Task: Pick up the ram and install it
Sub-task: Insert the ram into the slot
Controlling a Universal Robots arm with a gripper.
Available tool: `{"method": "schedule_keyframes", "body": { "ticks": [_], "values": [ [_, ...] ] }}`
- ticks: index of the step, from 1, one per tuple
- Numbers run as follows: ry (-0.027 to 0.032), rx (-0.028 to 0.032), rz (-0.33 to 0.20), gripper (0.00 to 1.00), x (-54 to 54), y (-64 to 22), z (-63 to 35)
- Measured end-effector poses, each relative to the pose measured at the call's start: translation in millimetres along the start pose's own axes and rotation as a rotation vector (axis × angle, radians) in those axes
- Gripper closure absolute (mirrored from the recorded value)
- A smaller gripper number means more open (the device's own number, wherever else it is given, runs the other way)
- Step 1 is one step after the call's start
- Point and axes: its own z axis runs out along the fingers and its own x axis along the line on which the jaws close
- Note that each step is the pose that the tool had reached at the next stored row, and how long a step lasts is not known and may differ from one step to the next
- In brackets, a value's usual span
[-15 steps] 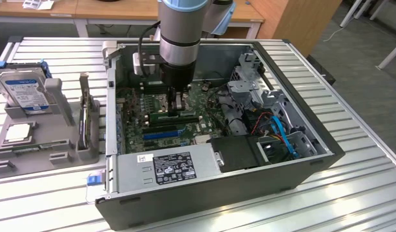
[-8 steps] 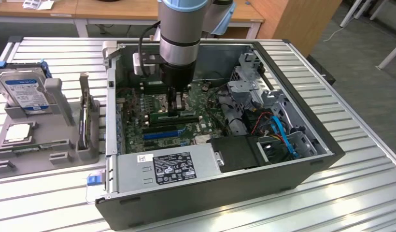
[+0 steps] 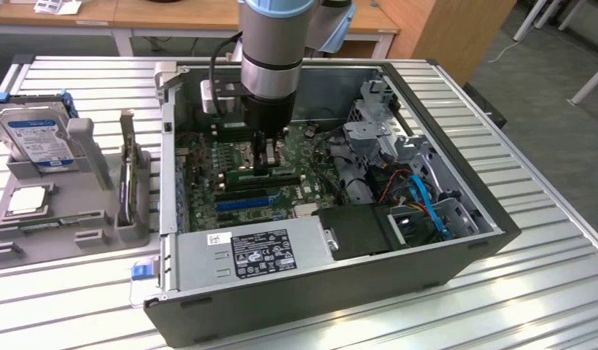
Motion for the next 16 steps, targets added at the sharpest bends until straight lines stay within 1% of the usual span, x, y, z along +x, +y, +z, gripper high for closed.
{"method": "schedule_keyframes", "body": {
  "ticks": [16],
  "values": [
    [0.0000, 0.0000, 0.000, 0.88, 0.0, 0.8, 0.0]
  ]
}}
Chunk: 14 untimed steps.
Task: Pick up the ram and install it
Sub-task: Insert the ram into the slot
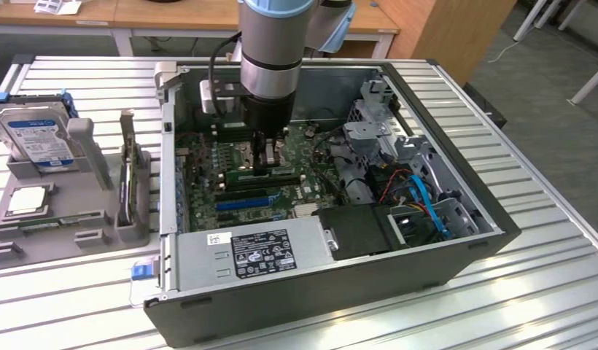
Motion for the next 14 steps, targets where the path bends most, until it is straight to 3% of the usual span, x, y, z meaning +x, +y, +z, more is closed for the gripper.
{"method": "schedule_keyframes", "body": {
  "ticks": [14],
  "values": [
    [-0.0002, 0.0000, 0.018, 0.88, 0.0, 0.0, 0.0]
  ]
}}
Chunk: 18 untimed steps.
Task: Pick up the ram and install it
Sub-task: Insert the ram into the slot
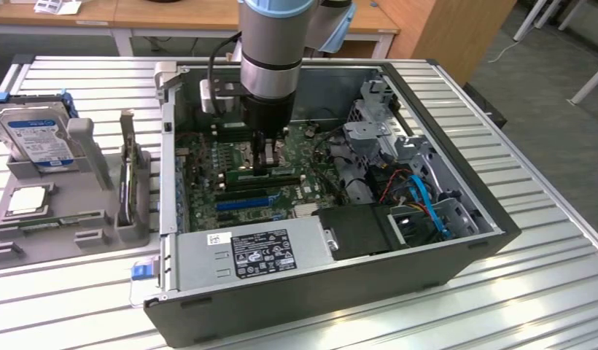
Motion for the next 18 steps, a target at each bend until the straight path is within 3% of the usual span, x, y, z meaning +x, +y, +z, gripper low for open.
{"method": "schedule_keyframes", "body": {
  "ticks": [18],
  "values": [
    [0.0000, 0.0000, -0.002, 0.88, 2.1, -0.1, 0.0]
  ]
}}
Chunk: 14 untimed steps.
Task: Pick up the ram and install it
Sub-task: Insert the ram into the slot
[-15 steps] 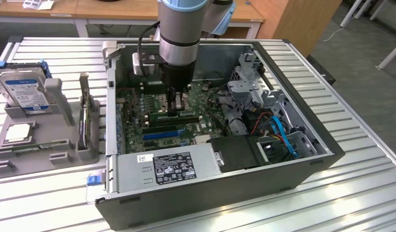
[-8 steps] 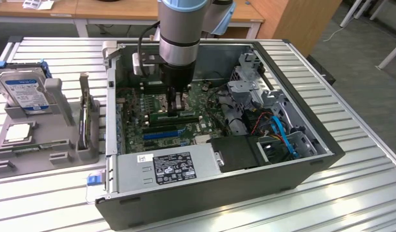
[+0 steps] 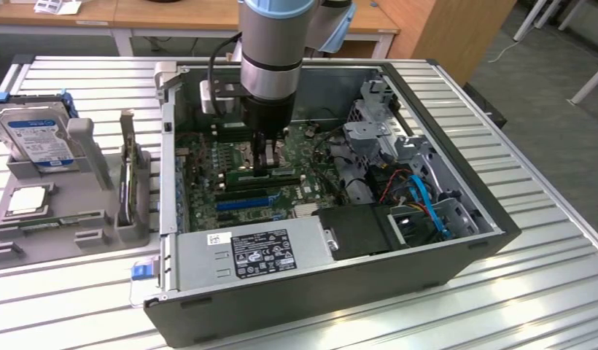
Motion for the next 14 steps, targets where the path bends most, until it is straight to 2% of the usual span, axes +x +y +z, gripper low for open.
{"method": "schedule_keyframes", "body": {
  "ticks": [14],
  "values": [
    [0.0003, 0.0000, -0.003, 0.88, 0.1, 0.0, 0.6]
  ]
}}
